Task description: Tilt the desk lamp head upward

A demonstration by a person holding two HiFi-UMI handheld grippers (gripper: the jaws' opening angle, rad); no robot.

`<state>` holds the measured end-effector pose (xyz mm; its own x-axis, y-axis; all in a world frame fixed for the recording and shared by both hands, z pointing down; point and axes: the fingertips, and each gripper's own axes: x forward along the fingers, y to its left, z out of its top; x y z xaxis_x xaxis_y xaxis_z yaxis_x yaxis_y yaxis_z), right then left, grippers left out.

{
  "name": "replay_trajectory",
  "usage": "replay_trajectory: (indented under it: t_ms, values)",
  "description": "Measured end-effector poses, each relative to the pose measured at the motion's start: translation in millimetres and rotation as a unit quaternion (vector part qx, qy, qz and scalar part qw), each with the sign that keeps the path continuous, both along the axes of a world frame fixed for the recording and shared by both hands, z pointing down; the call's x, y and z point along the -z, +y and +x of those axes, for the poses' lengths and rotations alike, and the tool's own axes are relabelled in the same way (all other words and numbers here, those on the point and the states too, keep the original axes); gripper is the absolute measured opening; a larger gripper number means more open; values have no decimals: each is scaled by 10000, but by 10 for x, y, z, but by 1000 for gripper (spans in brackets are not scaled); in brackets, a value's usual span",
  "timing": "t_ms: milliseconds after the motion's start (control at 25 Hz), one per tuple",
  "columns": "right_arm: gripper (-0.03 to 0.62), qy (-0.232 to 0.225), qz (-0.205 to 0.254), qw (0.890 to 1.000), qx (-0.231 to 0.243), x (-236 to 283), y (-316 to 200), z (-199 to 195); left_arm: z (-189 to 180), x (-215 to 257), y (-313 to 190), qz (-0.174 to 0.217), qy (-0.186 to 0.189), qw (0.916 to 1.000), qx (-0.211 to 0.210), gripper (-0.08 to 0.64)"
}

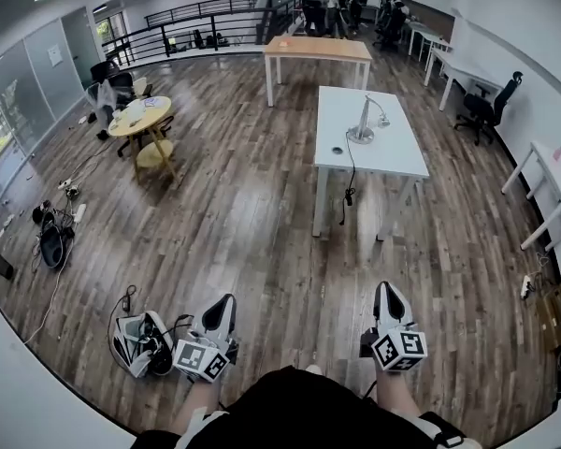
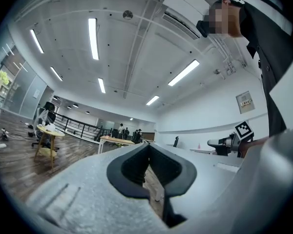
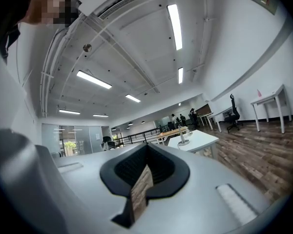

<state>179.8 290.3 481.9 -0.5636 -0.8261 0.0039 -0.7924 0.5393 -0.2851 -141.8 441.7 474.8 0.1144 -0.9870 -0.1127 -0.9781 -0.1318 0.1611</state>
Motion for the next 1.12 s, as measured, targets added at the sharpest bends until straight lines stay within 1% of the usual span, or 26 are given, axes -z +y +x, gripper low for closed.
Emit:
replay_trajectory:
  t_ms: [160, 280, 360, 440, 560, 680, 880, 1000, 1120]
  values:
    - [6, 109, 9, 9996, -269, -23, -259, 407, 309, 30, -429, 25, 39, 9997, -234, 0]
    - [6, 150, -66, 9991, -383, -60, -366, 649, 454, -25, -660, -29, 88, 9996, -276, 0]
    - [6, 88, -177, 9988, -449, -89, -403, 789, 536, -62, -788, -45, 148, 9994, -307, 0]
    - [6, -24, -280, 9979, -575, -110, -442, 944, 655, -91, -916, -58, 207, 9989, -426, 0]
    - [6, -21, -310, 9966, -766, -145, -499, 1121, 820, -120, -1109, -168, 155, 9977, -631, 0]
    - [6, 11, -409, 9950, -907, -241, -540, 1259, 907, -155, -1261, -283, 50, 9968, -748, 0]
    - [6, 64, -551, 9919, -1144, -381, -661, 1368, 957, -249, -1546, -367, 19, 9947, -959, 0]
    - [6, 131, -671, 9894, -1282, -435, -849, 1403, 966, -298, -1812, -368, 73, 9936, -1061, 0]
    - [6, 217, -717, 9878, -1368, -426, -1135, 1342, 903, -282, -2152, -301, 47, 9929, -1150, 0]
